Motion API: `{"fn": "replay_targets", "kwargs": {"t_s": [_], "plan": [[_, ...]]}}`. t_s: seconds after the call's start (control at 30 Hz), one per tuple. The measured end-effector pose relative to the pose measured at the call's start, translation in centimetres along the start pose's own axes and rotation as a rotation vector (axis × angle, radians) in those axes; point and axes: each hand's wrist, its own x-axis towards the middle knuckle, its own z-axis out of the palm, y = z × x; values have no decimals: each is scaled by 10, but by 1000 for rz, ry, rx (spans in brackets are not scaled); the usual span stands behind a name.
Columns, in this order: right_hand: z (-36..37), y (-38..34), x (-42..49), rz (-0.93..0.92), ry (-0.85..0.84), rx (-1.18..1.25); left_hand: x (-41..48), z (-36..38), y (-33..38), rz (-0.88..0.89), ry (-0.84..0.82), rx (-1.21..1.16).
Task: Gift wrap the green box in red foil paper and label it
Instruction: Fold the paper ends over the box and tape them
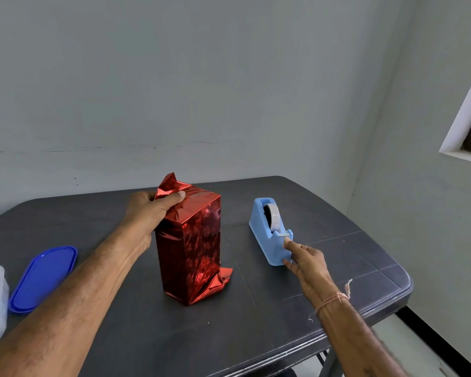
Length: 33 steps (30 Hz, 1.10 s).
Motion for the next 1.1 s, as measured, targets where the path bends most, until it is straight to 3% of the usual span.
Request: {"fn": "replay_targets", "kwargs": {"t_s": [0.4,0.73,0.97,1.1], "plan": [[1,29,7,-154,21,-28,-1,1,1,-1,3,-14],[4,35,23,-105,186,-176,-1,2,1,19,-14,-38],[-1,36,14,-99,225,-409,-11,0,7,16,-15,-10],[-5,37,1,-63,167,-382,-13,-1,9,12,-27,-24]]}}
